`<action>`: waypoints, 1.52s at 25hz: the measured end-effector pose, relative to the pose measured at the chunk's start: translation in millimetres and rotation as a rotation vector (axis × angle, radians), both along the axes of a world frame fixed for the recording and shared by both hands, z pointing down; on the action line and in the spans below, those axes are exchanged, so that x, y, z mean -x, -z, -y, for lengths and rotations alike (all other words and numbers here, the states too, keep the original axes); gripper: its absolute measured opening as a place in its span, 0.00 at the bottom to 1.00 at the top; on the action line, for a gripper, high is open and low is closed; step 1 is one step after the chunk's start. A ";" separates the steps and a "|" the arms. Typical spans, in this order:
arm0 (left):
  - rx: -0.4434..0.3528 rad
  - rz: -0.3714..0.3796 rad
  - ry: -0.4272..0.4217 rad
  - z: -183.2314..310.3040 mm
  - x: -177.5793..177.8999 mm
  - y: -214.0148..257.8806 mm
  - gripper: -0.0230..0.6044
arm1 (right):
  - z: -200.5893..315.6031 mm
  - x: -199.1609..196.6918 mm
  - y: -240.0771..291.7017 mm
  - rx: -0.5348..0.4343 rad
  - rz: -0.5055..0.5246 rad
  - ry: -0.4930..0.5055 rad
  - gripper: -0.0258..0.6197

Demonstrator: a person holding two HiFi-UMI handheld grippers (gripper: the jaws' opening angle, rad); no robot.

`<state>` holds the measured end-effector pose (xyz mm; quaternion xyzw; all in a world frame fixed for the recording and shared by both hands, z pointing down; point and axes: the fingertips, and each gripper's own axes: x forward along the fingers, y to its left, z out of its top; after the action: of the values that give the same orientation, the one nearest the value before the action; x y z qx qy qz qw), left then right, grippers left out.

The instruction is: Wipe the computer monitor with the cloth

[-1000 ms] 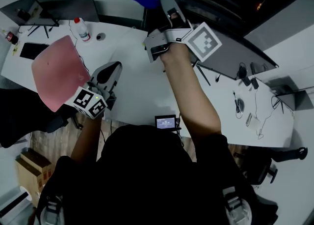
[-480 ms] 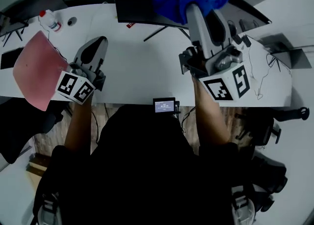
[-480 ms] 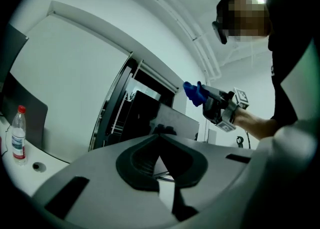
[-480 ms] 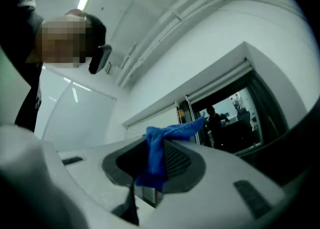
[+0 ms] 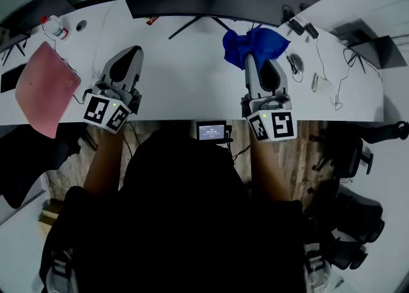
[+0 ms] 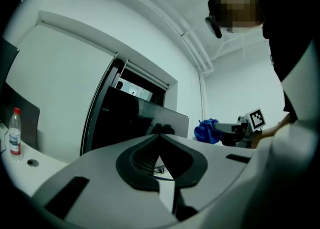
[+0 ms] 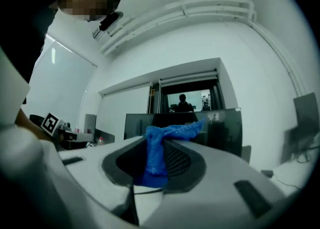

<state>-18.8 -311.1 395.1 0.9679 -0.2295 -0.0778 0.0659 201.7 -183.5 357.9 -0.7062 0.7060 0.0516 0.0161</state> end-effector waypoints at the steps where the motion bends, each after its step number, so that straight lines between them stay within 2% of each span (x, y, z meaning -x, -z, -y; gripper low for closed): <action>1: 0.001 0.006 0.004 -12.2 -5.0 -3.1 0.03 | -13.8 -7.0 -11.0 0.017 0.009 -0.017 0.18; 8: 0.015 0.040 0.009 -104.9 -27.9 -15.9 0.03 | -104.8 -19.7 -58.6 0.075 0.078 -0.002 0.18; 13: -0.019 0.053 0.015 -165.8 -31.2 -20.6 0.02 | -157.8 -17.4 -83.4 0.093 0.087 -0.010 0.18; 21: 0.011 0.112 0.027 -237.7 -10.5 -38.8 0.02 | -217.7 16.6 -108.2 0.121 0.130 -0.012 0.18; 26: 0.019 0.144 -0.005 -269.7 2.4 -44.4 0.02 | -249.5 37.9 -108.6 0.131 0.141 -0.029 0.18; 34: 0.010 0.095 -0.078 -298.6 35.7 -36.0 0.02 | -293.4 91.1 -103.2 0.139 0.127 -0.063 0.18; 38: -0.018 0.070 -0.154 -319.9 72.9 -29.5 0.02 | -310.6 132.5 -101.2 0.155 0.109 -0.109 0.18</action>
<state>-91.7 8.8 424.6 0.9854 -0.1560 -0.0408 0.0550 69.1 127.1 459.1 -0.7445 0.6664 -0.0407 -0.0030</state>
